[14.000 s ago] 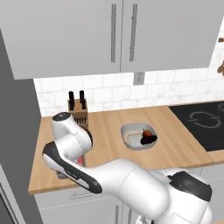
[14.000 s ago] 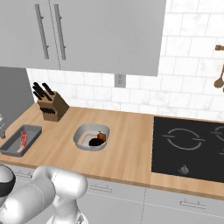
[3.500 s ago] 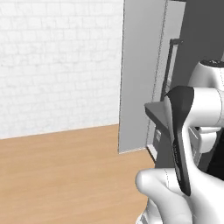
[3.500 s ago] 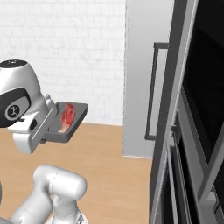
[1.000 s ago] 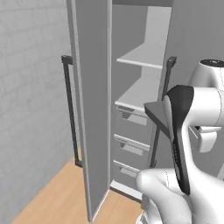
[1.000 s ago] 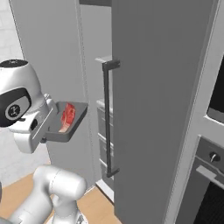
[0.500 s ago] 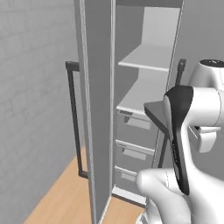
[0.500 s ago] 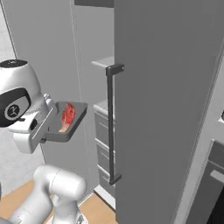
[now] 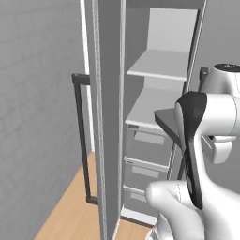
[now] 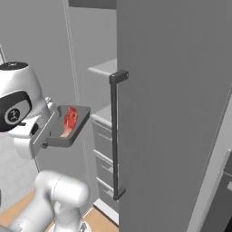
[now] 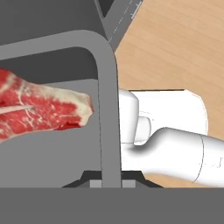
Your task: Take the meat container that has the steak and place it on the second highest rack of the freezer. Then take the vegetable container that has the avocado and bell pepper and place it on the highest rack of the freezer.
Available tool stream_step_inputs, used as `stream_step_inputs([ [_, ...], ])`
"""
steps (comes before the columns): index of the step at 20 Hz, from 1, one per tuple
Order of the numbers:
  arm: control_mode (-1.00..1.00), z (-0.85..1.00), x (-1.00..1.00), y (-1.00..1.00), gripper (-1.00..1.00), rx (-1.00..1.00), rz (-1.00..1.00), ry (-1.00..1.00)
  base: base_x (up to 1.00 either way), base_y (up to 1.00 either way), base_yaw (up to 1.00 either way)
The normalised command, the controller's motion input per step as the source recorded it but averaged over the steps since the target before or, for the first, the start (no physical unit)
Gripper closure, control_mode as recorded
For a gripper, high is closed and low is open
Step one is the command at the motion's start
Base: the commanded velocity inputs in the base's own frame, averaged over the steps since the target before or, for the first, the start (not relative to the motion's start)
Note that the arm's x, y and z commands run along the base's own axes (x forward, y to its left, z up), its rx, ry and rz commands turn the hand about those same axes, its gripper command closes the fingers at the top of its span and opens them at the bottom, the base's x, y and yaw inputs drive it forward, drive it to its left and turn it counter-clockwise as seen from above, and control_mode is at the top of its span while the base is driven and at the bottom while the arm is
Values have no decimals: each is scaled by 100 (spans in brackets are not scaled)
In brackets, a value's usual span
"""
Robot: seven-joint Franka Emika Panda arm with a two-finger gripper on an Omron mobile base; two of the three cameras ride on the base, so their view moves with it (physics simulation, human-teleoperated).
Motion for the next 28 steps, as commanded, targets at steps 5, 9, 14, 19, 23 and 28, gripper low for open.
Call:
stream_step_inputs([
  [5,100,0,0,0,100,0,0,0,57,4,-16],
  [9,100,0,0,0,100,0,0,0,67,29,-20],
  [14,100,0,0,0,100,0,0,0,51,45,-26],
  [19,100,0,0,0,100,0,0,0,40,17,-27],
  [23,100,0,0,0,100,0,0,0,43,11,-22],
  [28,100,0,0,0,100,0,0,0,36,37,-24],
])
